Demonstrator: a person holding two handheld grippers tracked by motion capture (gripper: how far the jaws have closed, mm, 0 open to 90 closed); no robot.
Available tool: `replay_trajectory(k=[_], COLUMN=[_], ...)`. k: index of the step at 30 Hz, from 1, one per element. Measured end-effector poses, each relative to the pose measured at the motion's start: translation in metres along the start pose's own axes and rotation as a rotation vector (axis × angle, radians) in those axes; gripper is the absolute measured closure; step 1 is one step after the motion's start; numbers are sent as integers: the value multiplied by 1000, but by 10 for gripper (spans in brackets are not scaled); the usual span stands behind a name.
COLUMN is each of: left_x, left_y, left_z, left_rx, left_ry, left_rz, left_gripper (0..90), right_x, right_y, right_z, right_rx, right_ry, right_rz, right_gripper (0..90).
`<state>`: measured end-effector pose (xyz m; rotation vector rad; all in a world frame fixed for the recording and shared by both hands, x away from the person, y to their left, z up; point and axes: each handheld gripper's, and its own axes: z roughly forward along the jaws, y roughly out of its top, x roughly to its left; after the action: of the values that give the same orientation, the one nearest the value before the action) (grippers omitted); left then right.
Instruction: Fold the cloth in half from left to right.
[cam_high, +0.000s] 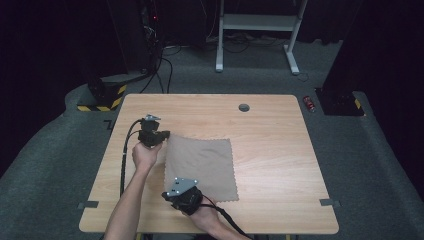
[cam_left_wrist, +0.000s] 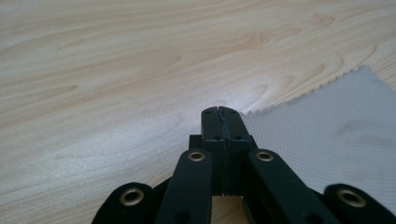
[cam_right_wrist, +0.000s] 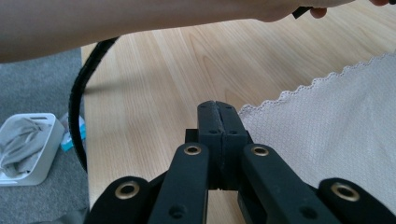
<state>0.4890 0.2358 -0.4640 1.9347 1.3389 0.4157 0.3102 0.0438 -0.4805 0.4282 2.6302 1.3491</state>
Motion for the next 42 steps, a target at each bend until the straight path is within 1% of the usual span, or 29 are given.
replay_trajectory(k=[3, 6, 8, 11, 12, 15, 17, 19, 24, 26, 29, 30, 34, 36, 37, 42], left_x=[-4, -11, -17, -30, -37, -52, -61, -70, -90, -97, -106, -109, -123, -127, -129, -140], left_y=[-1, 0, 2, 10, 13, 22, 26, 29, 36, 38, 44, 46, 48, 48, 47, 48], left_z=[7, 18, 24, 32, 35, 45, 51, 58, 70, 74, 83, 87, 98, 103, 105, 113], left_rx=[14, 8, 19, 20, 14, 14, 10, 18, 4, -1, 17, 23, 30, 42, 44, 56], left_ry=[1, -11, -17, -36, -44, -54, -70, -73, -99, -114, -115, -121, -128, -128, -130, -122], left_rz=[1, -6, 4, 26, 34, 63, 61, 74, 86, 79, 106, 107, 127, 136, 132, 155], left_gripper=[900, 900, 900, 900, 900, 900, 900, 900, 900, 900, 900, 900, 900, 900, 900, 900], right_x=[-2, -7, -11, -16, -18, -25, -30, -34, -40, -42, -45, -47, -52, -53, -54, -58], right_y=[-3, -9, -15, -27, -30, -46, -56, -64, -82, -88, -97, -99, -110, -114, -116, -129], right_z=[-6, -14, -21, -32, -35, -50, -59, -67, -84, -90, -100, -103, -112, -115, -117, -122], right_rx=[-7, -16, -20, -23, -27, -34, -41, -46, -40, -40, -46, -47, -33, -29, -27, -32], right_ry=[-5, -17, -28, -53, -58, -91, -112, -129, -175, -188, -219, -230, -250, -259, -262, -271], right_rz=[9, 27, 40, 60, 66, 103, 127, 149, 176, 189, 200, 208, 232, 237, 239, 275], right_gripper=[900, 900, 900, 900, 900, 900, 900, 900, 900, 900, 900, 900, 900, 900, 900, 900])
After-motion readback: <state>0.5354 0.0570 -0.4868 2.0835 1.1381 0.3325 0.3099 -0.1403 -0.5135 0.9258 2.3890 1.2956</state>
